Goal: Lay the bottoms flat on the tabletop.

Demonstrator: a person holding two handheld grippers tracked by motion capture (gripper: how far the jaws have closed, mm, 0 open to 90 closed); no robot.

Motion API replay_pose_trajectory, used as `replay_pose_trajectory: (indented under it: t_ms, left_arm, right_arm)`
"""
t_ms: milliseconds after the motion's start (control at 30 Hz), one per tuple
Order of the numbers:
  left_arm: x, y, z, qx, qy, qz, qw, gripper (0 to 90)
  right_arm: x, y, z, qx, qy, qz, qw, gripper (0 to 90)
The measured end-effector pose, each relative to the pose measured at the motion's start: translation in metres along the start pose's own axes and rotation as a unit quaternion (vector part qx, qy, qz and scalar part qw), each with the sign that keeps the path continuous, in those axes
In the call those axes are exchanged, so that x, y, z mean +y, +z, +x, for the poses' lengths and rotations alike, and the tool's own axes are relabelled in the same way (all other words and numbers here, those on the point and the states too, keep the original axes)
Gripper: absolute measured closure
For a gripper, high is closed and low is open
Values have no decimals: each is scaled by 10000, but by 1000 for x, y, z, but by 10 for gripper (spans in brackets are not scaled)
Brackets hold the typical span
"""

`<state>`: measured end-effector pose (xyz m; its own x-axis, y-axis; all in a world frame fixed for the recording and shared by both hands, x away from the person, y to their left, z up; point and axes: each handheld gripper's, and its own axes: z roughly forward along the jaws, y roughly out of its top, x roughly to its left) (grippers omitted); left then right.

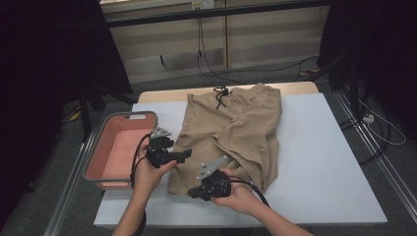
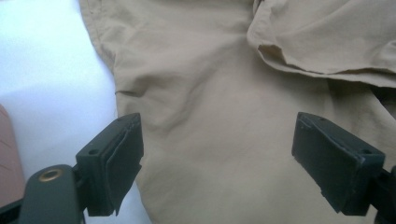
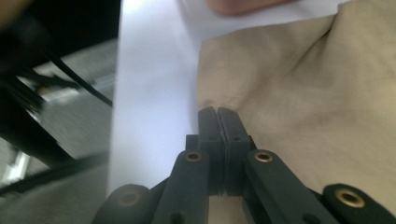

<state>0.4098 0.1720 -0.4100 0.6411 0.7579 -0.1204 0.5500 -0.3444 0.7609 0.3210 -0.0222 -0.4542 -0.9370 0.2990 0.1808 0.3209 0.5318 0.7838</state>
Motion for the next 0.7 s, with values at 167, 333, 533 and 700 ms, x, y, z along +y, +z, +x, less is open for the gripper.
replay_pose_trajectory:
  t_ms: [167, 333, 533, 700]
  left_arm:
    - [-1, 1, 2, 2, 11, 39, 10000, 167]
    - [-2, 3, 2, -10, 6, 75, 10000, 167]
    - [-3, 4, 2, 1, 8, 126, 9999, 167]
    - [-5, 6, 2, 9, 34, 156, 9999, 163]
  right_arm:
    - [0, 16, 12, -183, -360, 150, 9991, 895]
    - [-1, 18, 15, -144, -377, 214, 9990, 819]
    - [0, -11, 3, -658, -216, 136, 9975, 593]
    - [-7, -43, -18, -1266, -33, 28, 9919, 476]
